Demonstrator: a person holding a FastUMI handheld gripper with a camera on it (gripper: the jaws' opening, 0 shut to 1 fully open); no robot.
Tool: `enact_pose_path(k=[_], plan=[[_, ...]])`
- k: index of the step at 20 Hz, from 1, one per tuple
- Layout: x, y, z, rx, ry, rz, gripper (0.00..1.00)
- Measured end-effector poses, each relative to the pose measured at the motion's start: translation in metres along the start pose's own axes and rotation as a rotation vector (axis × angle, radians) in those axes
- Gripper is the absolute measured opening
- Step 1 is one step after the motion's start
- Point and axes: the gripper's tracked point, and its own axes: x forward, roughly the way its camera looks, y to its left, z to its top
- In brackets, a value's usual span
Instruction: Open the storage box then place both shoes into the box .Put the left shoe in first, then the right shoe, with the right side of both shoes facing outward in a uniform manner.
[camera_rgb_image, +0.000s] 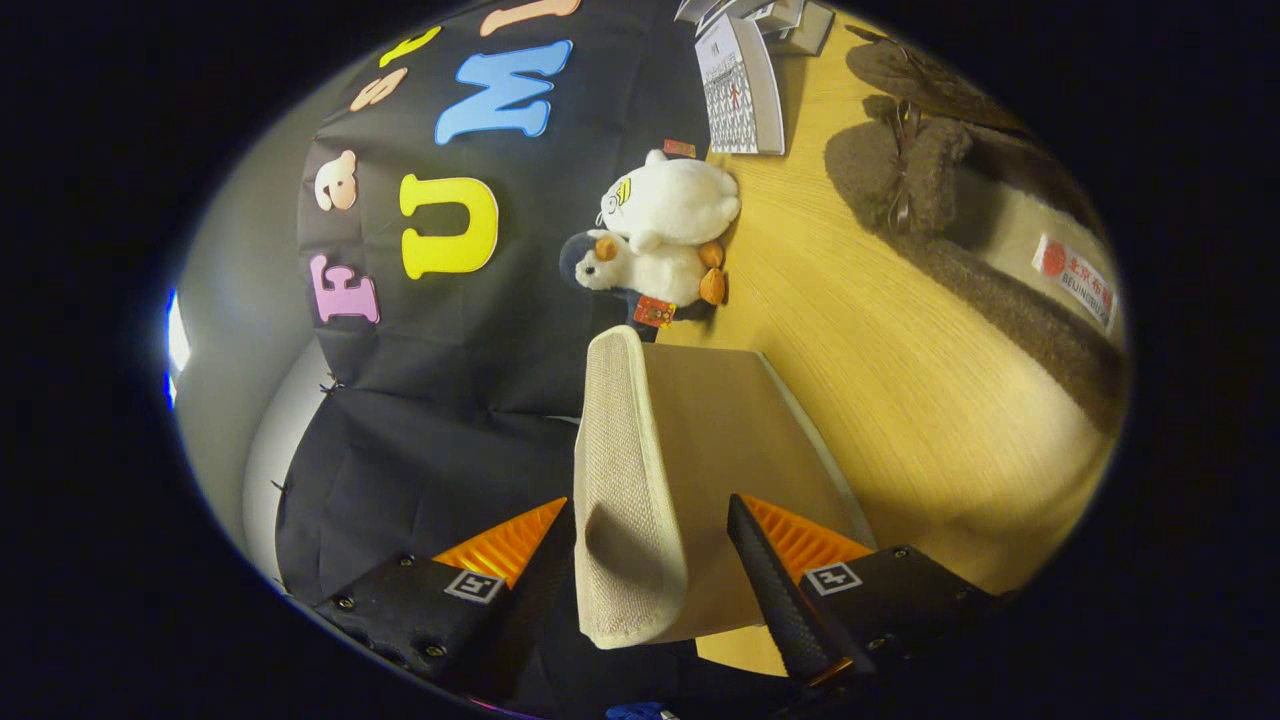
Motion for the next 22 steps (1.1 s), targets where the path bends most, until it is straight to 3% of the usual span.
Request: enact_pose_path(k=[2, 3, 5, 6, 10, 11, 12, 13, 14, 22], plan=[[-0.001, 0.004, -0.003, -0.002, 0.019, 0.011, 0.78], [0.0, 0.002, -0.003, -0.009, 0.033, 0.008, 0.79], [0.0, 0.01, -0.003, 0.004, 0.034, 0.03, 0.57], [-0.002, 0.01, -0.005, -0.007, 0.05, 0.03, 0.52], [-0.019, 0.013, -0.006, -0.041, 0.096, 0.057, 0.52], [0.003, 0.017, -0.003, -0.026, 0.055, 0.042, 0.31], [-0.004, 0.028, -0.011, -0.02, 0.084, 0.08, 0.11], [0.009, 0.027, -0.016, -0.031, 0.087, 0.067, 0.11], [-0.009, 0.029, -0.013, -0.051, 0.089, 0.07, 0.0], [-0.014, 0.071, -0.015, -0.131, 0.124, 0.11, 0.0]])
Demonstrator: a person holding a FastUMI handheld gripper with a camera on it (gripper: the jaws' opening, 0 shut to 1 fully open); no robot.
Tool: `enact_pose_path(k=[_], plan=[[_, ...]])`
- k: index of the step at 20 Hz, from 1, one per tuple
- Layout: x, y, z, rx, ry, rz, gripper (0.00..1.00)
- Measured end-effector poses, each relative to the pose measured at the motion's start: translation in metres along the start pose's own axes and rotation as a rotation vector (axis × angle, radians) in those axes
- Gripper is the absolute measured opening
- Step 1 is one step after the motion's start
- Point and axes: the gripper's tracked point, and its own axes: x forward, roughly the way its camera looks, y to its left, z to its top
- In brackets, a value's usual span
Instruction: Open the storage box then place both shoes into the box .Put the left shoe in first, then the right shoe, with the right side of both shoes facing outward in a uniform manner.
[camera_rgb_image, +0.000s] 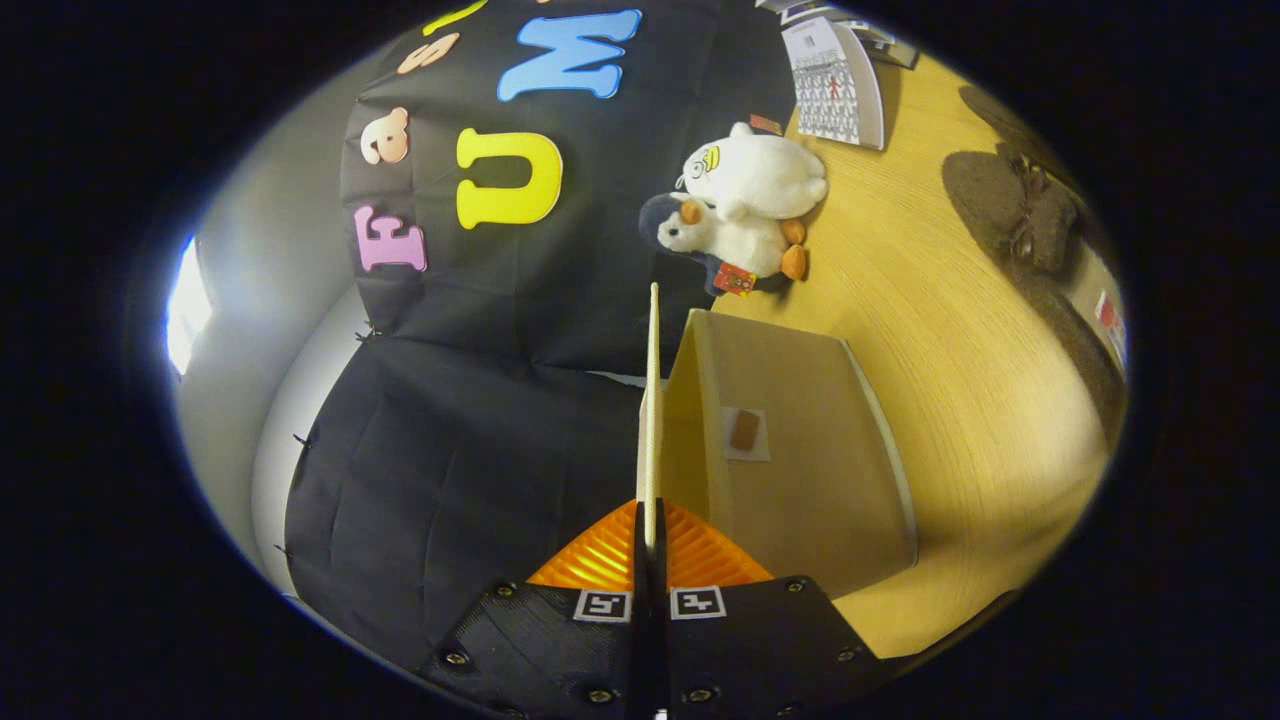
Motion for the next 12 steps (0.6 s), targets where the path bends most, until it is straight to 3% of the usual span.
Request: enact_pose_path(k=[12], plan=[[0.041, 0.107, -0.017, -0.204, 0.07, 0.027, 0.0]])
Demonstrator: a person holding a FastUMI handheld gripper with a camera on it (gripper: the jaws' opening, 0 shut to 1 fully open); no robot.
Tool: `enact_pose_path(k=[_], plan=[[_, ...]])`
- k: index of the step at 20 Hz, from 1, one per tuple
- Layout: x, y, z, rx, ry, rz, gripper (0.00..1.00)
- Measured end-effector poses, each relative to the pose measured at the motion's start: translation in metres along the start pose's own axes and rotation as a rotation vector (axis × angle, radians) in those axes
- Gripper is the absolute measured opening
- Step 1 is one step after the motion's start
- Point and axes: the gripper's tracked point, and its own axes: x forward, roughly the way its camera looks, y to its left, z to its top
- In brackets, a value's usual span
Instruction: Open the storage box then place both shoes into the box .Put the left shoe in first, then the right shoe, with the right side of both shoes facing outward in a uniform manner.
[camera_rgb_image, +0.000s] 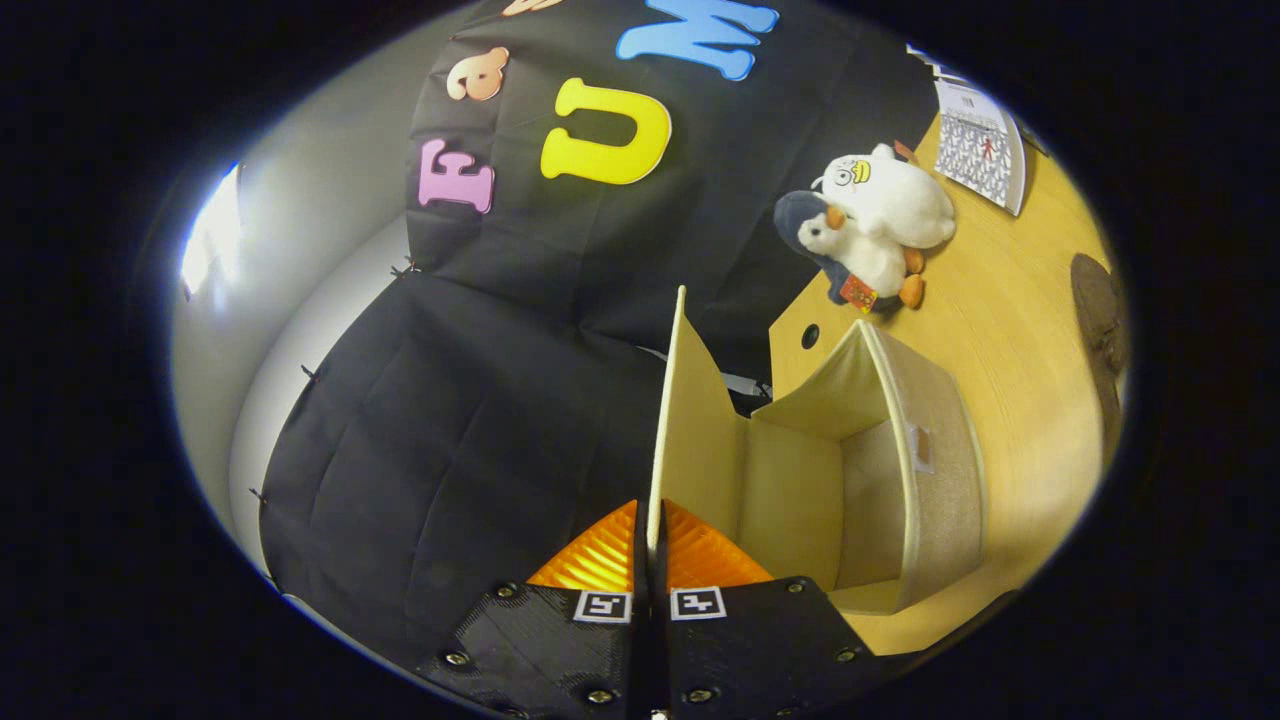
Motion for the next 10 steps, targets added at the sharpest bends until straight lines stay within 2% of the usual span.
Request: enact_pose_path(k=[10], plan=[[0.068, 0.053, -0.042, -0.175, 0.083, -0.009, 0.0]])
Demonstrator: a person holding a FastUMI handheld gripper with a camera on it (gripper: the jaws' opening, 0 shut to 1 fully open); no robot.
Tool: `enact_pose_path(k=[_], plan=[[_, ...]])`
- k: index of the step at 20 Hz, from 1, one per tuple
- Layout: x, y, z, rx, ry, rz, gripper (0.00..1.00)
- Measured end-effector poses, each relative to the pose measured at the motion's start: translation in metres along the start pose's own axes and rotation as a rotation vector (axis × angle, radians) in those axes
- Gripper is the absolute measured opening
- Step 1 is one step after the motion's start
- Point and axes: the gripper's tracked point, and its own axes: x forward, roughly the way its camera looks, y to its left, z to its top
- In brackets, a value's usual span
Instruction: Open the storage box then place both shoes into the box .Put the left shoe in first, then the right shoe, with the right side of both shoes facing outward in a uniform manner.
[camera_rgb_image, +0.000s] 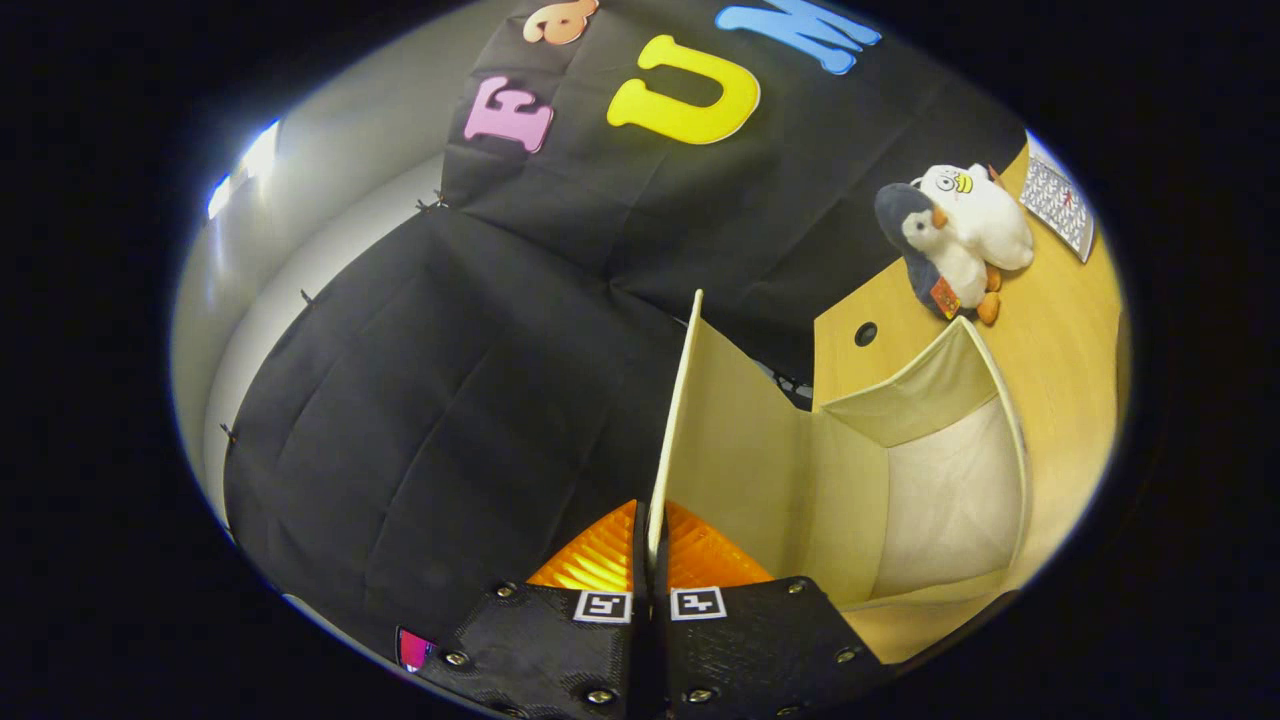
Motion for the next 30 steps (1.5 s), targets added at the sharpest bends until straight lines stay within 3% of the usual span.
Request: enact_pose_path(k=[11, 13, 14, 17, 18, 24, 30], plan=[[0.058, 0.025, -0.042, -0.106, 0.022, -0.012, 0.0], [0.05, 0.034, -0.042, -0.156, 0.017, 0.005, 0.09], [0.062, 0.036, -0.048, -0.194, 0.018, 0.009, 0.21], [0.057, 0.033, -0.049, -0.312, 0.025, -0.008, 0.82], [0.054, 0.031, -0.049, -0.353, 0.017, -0.025, 0.96], [0.014, 0.006, -0.025, -0.585, -0.043, -0.132, 0.97], [-0.043, -0.041, 0.018, -0.693, -0.132, -0.289, 0.97]])
